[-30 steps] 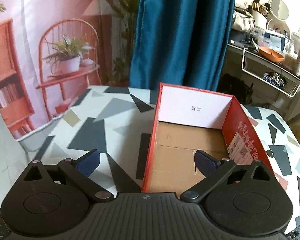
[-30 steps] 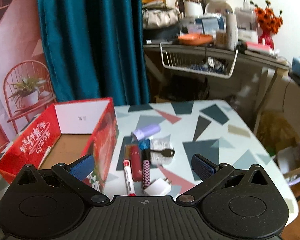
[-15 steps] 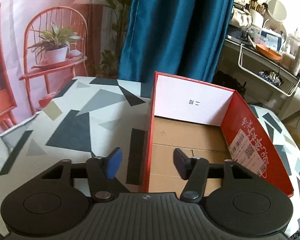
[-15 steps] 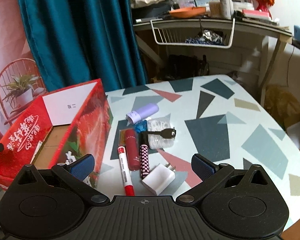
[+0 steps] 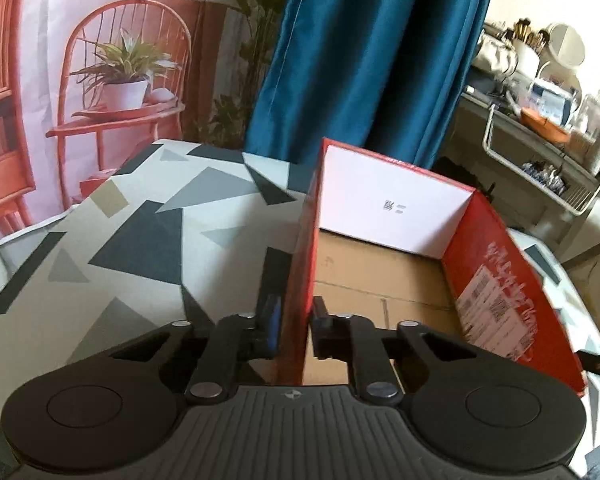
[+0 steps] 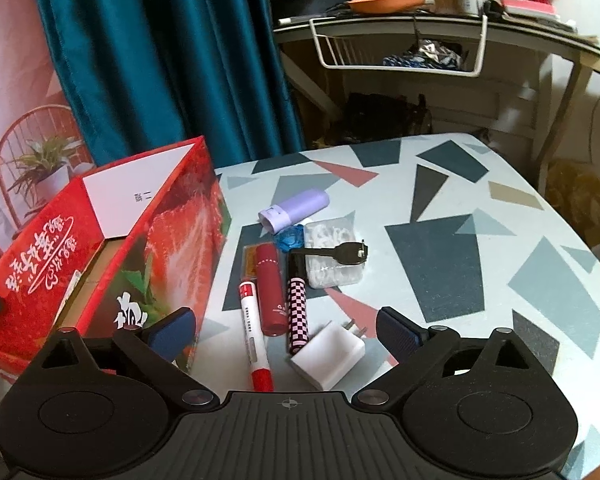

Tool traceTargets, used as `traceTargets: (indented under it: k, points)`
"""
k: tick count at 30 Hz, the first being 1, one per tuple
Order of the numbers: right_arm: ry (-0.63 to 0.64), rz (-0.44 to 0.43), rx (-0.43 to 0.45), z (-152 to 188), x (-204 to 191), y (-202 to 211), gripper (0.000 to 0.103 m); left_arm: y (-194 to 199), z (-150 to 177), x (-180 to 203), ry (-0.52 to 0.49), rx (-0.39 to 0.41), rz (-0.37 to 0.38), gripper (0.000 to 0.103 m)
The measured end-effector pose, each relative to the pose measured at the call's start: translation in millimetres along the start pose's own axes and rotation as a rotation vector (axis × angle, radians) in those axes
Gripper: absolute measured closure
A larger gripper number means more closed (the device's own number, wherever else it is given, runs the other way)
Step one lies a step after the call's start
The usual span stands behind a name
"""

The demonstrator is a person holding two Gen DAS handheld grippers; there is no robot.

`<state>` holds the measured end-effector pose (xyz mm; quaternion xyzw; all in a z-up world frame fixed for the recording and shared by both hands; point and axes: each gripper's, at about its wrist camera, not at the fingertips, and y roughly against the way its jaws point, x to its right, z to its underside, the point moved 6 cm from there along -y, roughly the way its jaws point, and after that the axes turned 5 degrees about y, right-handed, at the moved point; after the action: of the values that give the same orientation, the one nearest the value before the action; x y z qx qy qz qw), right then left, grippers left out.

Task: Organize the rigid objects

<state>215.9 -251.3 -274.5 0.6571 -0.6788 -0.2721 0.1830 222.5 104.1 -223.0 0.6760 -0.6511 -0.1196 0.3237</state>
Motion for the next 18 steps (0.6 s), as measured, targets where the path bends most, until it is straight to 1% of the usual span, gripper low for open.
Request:
traceTargets:
  k: [3,8,12,14,17,18]
  points:
    - [0.023,0.005,0.002,1.6,-2.5,-1.5,0.012,-0.7,0.6,2.1,-0.006,0.010,-0.005,0.092]
    - [0.005,-0.024,0.014,5.2,0.8,-2.6,0.018,-1.1,1.8,1.6,0.008,0.019,-0.007,0.092]
    - [0.045,-0.020,0.033,11.3,0.4,-4.7,0.022,-1.1,2.6,1.5,0.007,0.025,-0.008,0.092]
    - [0.047,-0.031,0.032,15.2,0.6,-6.8,0.027,-0.6,3.3,1.3,0.001,0.026,-0.011,0.092]
    - [0.055,-0.028,0.020,20.0,1.3,-10.5,0.033,-0.5,3.9,0.6,-0.001,0.030,-0.007,0.092]
    - [0.058,-0.022,0.015,21.3,1.9,-11.7,0.034,-0.4,3.9,0.1,0.002,0.030,-0.003,0.092]
